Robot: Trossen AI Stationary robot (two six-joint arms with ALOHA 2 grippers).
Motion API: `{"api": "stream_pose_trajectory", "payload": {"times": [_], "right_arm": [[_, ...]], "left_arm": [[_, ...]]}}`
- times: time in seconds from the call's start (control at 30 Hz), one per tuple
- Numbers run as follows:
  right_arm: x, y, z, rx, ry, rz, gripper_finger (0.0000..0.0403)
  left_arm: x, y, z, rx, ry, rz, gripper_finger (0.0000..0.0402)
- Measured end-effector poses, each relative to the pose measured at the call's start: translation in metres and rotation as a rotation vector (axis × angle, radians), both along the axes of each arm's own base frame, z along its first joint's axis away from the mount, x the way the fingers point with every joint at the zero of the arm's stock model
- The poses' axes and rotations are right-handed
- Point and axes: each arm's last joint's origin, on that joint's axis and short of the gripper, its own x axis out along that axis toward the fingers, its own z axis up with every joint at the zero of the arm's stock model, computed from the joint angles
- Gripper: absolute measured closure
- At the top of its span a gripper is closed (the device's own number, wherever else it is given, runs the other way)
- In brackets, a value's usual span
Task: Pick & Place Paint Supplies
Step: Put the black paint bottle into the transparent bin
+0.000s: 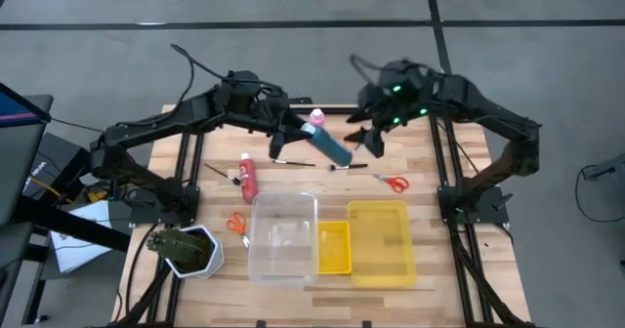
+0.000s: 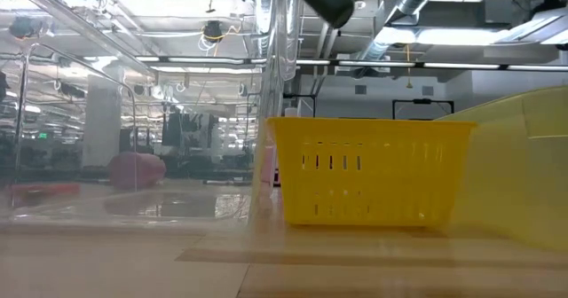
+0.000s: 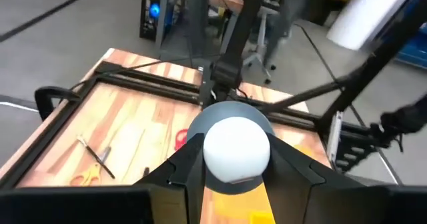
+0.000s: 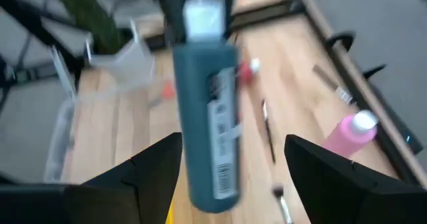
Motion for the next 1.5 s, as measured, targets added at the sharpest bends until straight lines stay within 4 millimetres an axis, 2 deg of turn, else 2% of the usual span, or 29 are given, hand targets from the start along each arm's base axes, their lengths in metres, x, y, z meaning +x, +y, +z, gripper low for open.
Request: {"api": "stream_pose_trajectory", "payload": {"times": [0.17,0.3,0.4,0.53,0.83,1.1,1.33,1.5], "right_arm": [[-0.032,-0.008,0.027,0.001,-0.150,-0.097,0.0142],[-0.052,-0.013,0.038,-0.012,-0.208,-0.158,0.0142],[-0.059,-0.016,0.041,-0.019,-0.219,-0.184,0.0142],[-0.059,-0.020,0.040,-0.014,-0.215,-0.202,0.0142],[-0.055,-0.022,0.037,0.014,-0.203,-0.224,0.0142],[-0.056,-0.022,0.035,0.015,-0.179,-0.258,0.0142],[-0.056,-0.014,0.036,0.017,-0.184,-0.212,0.0142],[-0.060,-0.003,0.038,0.004,-0.174,-0.160,0.0142]], "left_arm": [[-0.019,-0.008,0.004,-0.023,0.057,-0.075,0.0289],[-0.043,-0.025,0.012,-0.051,0.088,-0.178,0.0289],[-0.058,-0.037,0.012,-0.063,0.147,-0.213,0.0289],[-0.063,-0.050,0.008,-0.083,0.221,-0.230,0.0289],[-0.044,-0.082,0.019,0.015,0.363,-0.394,0.0289],[-0.031,-0.126,0.020,0.194,0.547,-0.494,0.0289],[-0.011,-0.174,0.005,0.211,0.601,-0.421,0.0289],[0.007,-0.199,-0.010,0.144,0.616,-0.323,0.0289]]}}
